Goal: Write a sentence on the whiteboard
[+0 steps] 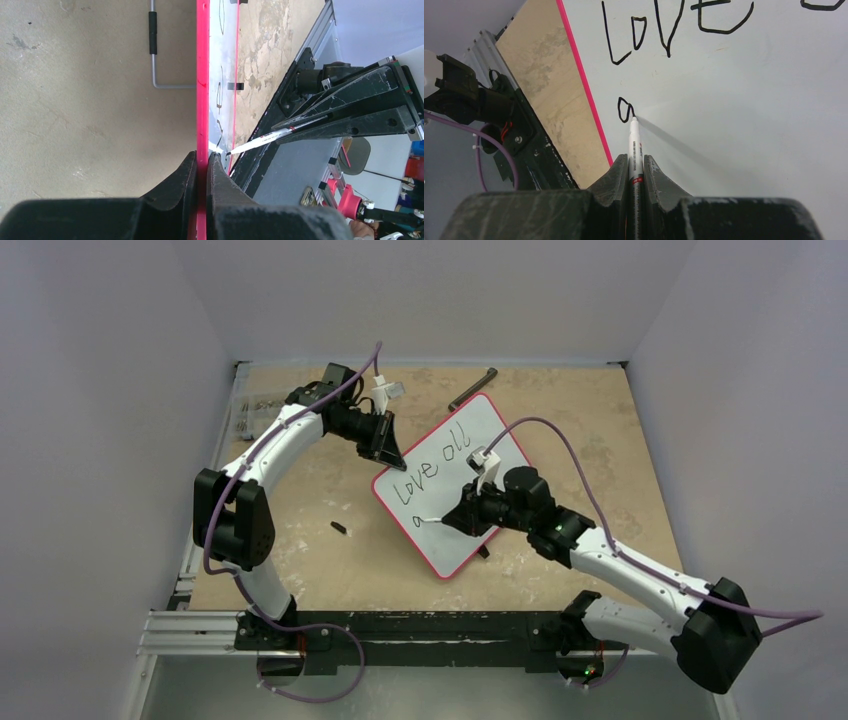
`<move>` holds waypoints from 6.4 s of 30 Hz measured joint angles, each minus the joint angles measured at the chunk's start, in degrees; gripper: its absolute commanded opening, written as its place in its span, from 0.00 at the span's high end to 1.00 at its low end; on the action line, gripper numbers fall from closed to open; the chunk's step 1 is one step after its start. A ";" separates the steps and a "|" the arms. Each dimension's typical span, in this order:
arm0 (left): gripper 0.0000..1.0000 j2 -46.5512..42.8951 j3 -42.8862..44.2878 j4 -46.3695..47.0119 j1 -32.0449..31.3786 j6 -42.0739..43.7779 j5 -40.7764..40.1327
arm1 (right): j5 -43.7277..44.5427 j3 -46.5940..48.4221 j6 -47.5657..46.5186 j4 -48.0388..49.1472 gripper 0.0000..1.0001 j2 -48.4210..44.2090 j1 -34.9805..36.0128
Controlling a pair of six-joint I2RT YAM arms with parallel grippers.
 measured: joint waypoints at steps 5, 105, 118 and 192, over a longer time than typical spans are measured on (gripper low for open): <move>1.00 0.00 0.00 0.00 0.00 0.00 0.00 | 0.52 -0.44 0.00 -0.87 1.00 -0.81 0.00; 1.00 -0.90 0.00 -0.48 -0.46 -0.07 -0.68 | 7.08 5.73 0.37 -4.11 1.00 -1.16 -0.02; 1.00 -1.38 0.00 -0.52 -0.70 -0.11 -0.70 | 7.39 5.60 0.37 -4.24 1.00 -1.55 -0.02; 1.00 -1.40 0.00 -0.52 -0.63 0.07 -1.75 | 9.01 8.31 1.68 -8.48 1.00 2.78 0.04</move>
